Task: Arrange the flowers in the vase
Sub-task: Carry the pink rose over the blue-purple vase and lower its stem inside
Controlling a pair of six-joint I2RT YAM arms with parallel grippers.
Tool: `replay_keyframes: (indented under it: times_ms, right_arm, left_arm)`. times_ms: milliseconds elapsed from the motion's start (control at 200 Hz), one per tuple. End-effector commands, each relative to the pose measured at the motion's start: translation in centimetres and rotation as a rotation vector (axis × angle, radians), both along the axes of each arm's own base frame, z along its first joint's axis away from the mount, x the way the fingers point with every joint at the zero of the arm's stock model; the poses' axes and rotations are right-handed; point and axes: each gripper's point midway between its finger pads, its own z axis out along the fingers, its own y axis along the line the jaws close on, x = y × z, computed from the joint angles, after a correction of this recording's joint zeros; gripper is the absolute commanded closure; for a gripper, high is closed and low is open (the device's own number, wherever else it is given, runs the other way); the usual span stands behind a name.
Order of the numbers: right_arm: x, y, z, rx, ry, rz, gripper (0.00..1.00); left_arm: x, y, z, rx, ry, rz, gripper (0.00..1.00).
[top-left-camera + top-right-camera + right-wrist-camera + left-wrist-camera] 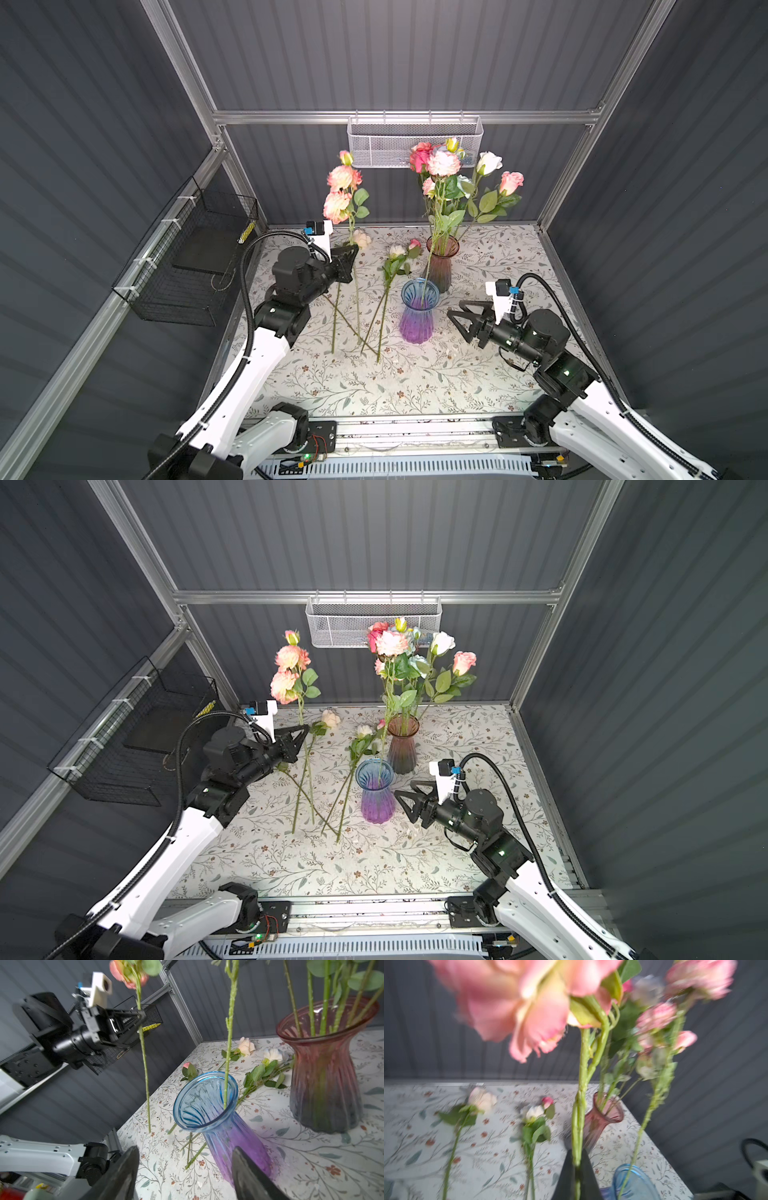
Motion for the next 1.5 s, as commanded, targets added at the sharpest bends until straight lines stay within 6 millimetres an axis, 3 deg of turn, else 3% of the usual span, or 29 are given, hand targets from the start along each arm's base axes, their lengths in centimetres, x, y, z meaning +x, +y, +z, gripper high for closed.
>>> replay_keyframes:
  times_ms: [0, 225, 395, 540, 685, 720, 745, 960, 1086, 1261, 1291, 1496]
  right_arm:
    - [-0.2, 0.3, 1.8, 0.033, -0.079, 0.021, 0.21]
    - [0.1, 0.5, 1.6, 0.0, -0.043, 0.019, 0.01]
    - [0.3, -0.4, 1.5, 0.009, -0.04, -0.034, 0.01]
    - [0.0, -0.8, 0.7, -0.007, -0.008, -0.042, 0.01]
    - [-0.2, -1.4, 0.2, -0.008, 0.002, -0.065, 0.01]
    - [-0.2, -1.5, 0.1, -0.008, -0.001, -0.072, 0.01]
    - [-0.2, -1.6, 0.1, -0.006, -0.004, -0.076, 0.01]
    - [-0.1, -1.9, 0.0, -0.015, -0.004, -0.092, 0.01]
    - [0.0, -2.0, -0.5, -0.024, 0.003, -0.102, 0.01]
    - [0.1, -2.2, -1.2, -0.036, 0.019, -0.116, 0.01]
    - [0.1, -2.3, -1.5, -0.041, 0.023, -0.12, 0.01]
    - [0.4, -2.6, -2.4, -0.06, 0.043, -0.144, 0.01]
  left_arm:
    - [-1.7, -1.4, 3.9, -0.007, -0.148, -0.107, 1.0]
    - [-3.6, -5.1, 8.5, -0.033, -0.275, -0.251, 1.0]
    - [-4.4, -9.7, 10.1, -0.012, -0.353, -0.341, 1.0]
    - [-5.0, -12.6, 11.8, -0.013, -0.417, -0.389, 1.0]
    - [-5.4, -14.4, 13.8, -0.027, -0.47, -0.417, 1.0]
    - [-5.3, -14.9, 13.4, -0.021, -0.465, -0.425, 1.0]
    - [-5.6, -14.8, 15.0, -0.035, -0.496, -0.422, 1.0]
    - [-5.0, -16.3, 16.2, -0.06, -0.489, -0.441, 1.0]
    - [-4.2, -17.0, 15.3, -0.057, -0.473, -0.433, 1.0]
    - [-2.4, -17.9, 11.6, -0.066, -0.418, -0.401, 1.0]
    - [-2.0, -18.3, 9.2, -0.051, -0.373, -0.409, 1.0]
    - [-2.0, -19.7, 2.4, 0.037, -0.302, -0.421, 1.0]
